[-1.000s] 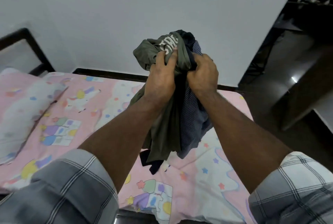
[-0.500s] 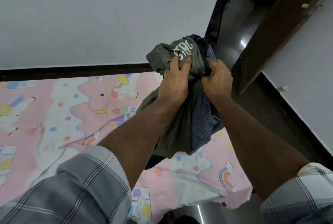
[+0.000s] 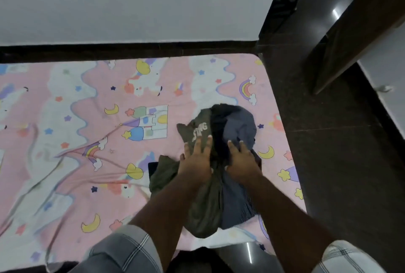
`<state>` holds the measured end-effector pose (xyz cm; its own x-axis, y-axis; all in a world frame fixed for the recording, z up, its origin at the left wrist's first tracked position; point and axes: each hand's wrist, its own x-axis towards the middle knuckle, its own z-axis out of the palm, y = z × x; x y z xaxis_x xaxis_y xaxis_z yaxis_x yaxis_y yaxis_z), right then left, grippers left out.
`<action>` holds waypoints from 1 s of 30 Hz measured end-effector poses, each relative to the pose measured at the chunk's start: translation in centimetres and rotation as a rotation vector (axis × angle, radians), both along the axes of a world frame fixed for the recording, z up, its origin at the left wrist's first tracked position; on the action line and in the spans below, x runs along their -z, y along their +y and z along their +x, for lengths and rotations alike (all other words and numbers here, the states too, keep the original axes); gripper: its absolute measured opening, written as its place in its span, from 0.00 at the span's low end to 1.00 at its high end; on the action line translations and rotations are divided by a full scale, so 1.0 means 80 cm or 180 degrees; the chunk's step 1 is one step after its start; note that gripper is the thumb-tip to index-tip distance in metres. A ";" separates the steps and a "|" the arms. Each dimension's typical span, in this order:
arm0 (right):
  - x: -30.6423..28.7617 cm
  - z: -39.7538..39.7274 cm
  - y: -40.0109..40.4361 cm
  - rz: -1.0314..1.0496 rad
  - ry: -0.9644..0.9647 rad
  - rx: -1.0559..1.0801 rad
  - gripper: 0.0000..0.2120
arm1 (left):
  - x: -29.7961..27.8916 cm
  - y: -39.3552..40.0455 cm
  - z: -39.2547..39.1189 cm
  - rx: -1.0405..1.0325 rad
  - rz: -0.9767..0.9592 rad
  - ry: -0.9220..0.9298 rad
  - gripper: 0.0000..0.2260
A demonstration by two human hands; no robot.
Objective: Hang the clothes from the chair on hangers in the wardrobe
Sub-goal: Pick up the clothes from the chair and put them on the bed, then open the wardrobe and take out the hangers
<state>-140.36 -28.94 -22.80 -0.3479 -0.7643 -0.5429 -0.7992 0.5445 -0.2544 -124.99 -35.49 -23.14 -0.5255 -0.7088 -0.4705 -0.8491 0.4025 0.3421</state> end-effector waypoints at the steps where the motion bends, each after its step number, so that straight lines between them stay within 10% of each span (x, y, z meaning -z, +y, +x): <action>1: 0.006 0.000 0.003 0.0018 -0.0020 -0.0093 0.42 | 0.005 0.004 -0.001 -0.0023 -0.0010 -0.0048 0.43; 16: -0.053 0.030 -0.049 -0.0661 0.0253 -0.1021 0.41 | -0.035 0.001 -0.006 -0.0562 -0.0719 0.0129 0.38; 30: -0.105 0.215 -0.034 -0.0904 0.0189 -0.2420 0.43 | -0.081 0.085 0.179 -0.1907 -0.0951 -0.0188 0.37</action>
